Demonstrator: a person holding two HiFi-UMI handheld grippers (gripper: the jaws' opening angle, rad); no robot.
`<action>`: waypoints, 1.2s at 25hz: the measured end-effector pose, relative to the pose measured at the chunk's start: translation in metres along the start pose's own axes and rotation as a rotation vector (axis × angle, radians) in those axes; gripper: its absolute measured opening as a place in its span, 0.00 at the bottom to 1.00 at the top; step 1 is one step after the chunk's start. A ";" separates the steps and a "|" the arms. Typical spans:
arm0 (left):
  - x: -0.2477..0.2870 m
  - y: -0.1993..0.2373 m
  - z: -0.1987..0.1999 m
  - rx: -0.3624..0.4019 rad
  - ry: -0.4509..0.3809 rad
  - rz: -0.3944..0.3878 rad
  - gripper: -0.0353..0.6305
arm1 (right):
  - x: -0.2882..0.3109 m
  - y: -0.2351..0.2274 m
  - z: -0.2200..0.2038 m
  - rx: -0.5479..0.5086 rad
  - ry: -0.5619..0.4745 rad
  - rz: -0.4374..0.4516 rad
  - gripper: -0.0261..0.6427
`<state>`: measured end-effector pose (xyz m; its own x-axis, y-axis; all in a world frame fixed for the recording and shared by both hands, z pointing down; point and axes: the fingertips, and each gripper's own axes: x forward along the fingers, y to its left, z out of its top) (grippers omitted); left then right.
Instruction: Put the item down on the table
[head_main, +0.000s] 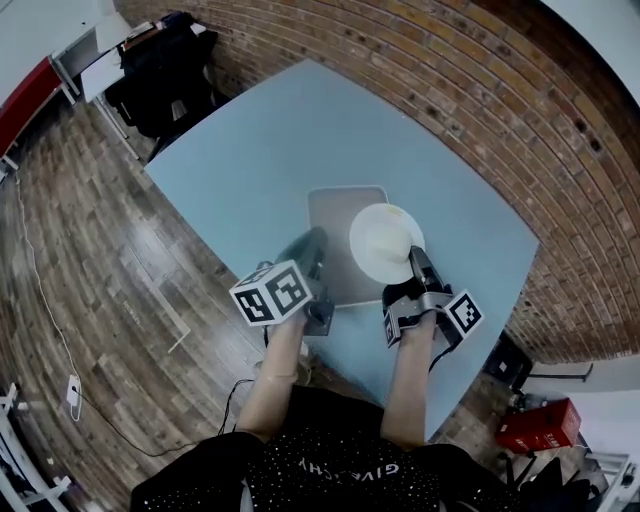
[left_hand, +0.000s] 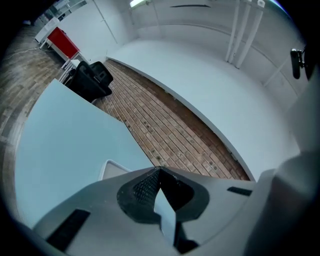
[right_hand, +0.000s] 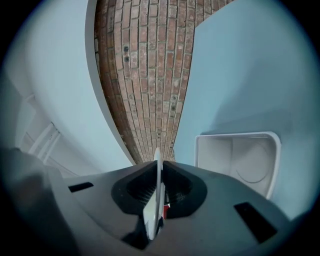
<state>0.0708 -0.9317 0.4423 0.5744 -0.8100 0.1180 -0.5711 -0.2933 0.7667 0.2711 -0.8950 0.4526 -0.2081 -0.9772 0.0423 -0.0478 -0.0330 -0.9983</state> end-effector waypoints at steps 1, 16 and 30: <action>0.012 0.004 0.007 0.002 0.004 -0.003 0.07 | 0.012 -0.002 0.003 -0.002 -0.007 -0.004 0.08; 0.128 0.082 0.022 -0.040 0.096 -0.089 0.07 | 0.126 -0.090 0.009 -0.153 -0.004 -0.201 0.08; 0.155 0.113 -0.004 0.007 0.143 0.007 0.07 | 0.164 -0.146 0.005 -0.415 0.119 -0.455 0.08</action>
<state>0.0972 -1.0883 0.5500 0.6478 -0.7316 0.2125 -0.5794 -0.2920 0.7610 0.2487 -1.0510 0.6045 -0.1836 -0.8536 0.4875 -0.5277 -0.3328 -0.7815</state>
